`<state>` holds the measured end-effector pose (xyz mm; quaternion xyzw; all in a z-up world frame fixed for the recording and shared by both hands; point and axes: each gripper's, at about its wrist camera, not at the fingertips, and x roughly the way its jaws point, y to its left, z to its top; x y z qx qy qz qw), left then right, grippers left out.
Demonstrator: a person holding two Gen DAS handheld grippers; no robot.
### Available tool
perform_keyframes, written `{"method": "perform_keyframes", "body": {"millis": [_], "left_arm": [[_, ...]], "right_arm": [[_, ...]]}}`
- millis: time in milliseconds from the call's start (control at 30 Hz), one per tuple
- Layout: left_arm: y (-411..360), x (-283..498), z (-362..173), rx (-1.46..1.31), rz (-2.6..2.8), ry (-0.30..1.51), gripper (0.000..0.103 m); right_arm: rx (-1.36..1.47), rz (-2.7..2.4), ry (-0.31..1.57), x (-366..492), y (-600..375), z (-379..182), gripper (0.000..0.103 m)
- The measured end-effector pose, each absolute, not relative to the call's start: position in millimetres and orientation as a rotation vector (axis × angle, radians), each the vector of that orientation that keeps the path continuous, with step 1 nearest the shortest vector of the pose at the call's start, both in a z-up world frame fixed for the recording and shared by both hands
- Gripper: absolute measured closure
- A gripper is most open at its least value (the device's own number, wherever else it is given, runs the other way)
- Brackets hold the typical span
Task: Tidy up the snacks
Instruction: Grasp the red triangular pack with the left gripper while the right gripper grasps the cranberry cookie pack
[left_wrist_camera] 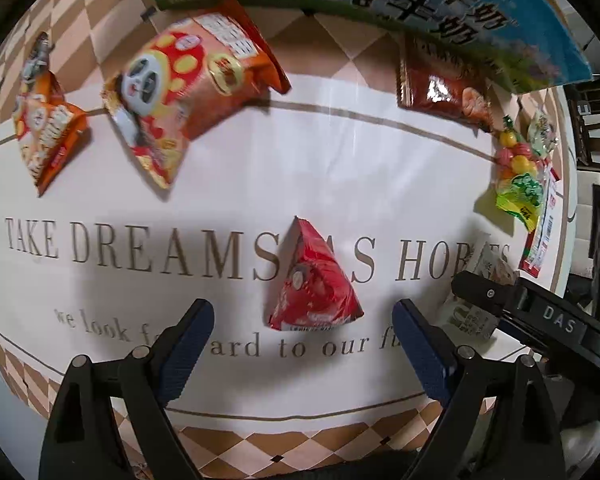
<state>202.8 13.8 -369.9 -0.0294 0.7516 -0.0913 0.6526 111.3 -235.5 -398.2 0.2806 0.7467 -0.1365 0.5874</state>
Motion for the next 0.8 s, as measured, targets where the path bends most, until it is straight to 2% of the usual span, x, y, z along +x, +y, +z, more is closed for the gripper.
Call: {"method": "perform_keyframes", "body": {"millis": [200,300,367,533,600,800], "left_arm": [[-1.1,201.2,-387.7,-0.031,-0.215,1.722,0.012],[-8.1,200.3,-392.5,0.003,-0.207,1.712,0.027],[-12.7,196.4,-393.9,0.031,-0.204,1.693,0.031],[-21.9,196.1,-390.4,0.079,-0.186,1.658,0.060],[-24.2,195.2,-389.7,0.091,-0.179,1.649,0.063],[-28.9,193.5,-387.6,0.111,-0.171,1.623,0.066]], "right_arm": [[0.637,-0.337,1.764,113.1,-231.5,-400.8,0.007],[0.630,-0.345,1.769,116.5,-229.3,-403.1,0.008],[0.625,-0.347,1.768,117.9,-229.3,-402.9,0.008],[0.541,-0.339,1.771,129.5,-212.7,-406.0,0.009],[0.502,-0.338,1.763,130.0,-206.7,-404.4,0.013],[0.446,-0.322,1.743,128.9,-182.6,-397.3,0.024]]}}
